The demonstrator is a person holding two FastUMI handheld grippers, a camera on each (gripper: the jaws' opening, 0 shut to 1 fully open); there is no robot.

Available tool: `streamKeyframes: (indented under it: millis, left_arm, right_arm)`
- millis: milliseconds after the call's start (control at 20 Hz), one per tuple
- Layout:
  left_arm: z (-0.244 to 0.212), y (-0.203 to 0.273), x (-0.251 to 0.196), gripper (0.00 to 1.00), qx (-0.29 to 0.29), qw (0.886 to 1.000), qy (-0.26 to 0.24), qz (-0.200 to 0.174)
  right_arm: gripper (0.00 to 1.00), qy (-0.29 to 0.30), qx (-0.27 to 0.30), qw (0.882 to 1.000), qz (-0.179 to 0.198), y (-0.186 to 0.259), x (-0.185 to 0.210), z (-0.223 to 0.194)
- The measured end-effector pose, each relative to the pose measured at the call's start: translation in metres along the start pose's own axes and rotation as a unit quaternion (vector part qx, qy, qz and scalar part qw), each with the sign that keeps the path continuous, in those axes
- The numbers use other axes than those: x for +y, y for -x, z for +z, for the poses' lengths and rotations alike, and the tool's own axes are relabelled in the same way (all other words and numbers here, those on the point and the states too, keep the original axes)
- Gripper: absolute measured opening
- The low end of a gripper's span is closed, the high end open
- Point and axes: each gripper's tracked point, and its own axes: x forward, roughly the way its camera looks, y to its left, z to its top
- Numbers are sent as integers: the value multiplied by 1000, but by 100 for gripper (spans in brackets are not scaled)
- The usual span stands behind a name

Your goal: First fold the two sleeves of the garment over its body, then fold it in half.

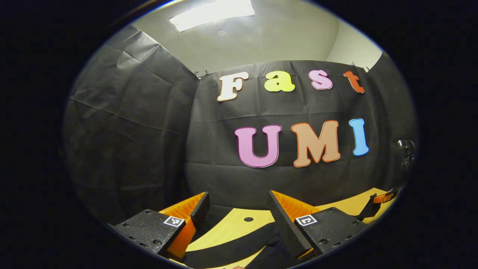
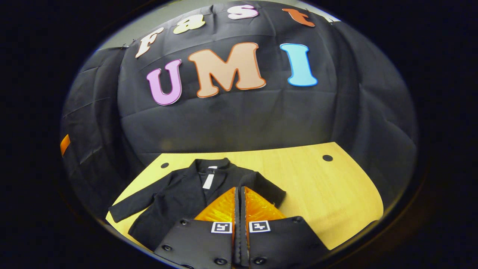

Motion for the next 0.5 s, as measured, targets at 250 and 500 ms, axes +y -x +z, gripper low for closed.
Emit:
streamKeyframes:
  millis: [250, 500]
  left_arm:
    - [-6, 7, 37, 92, 7, 1000, -1, 31]
    - [-12, 15, 71, 94, 11, 998, -15, 57]
  right_arm:
    - [2, 24, -7, 999, 26, -14, 43, 15]
    - [2, 58, -21, 996, 64, -25, 104, 24]
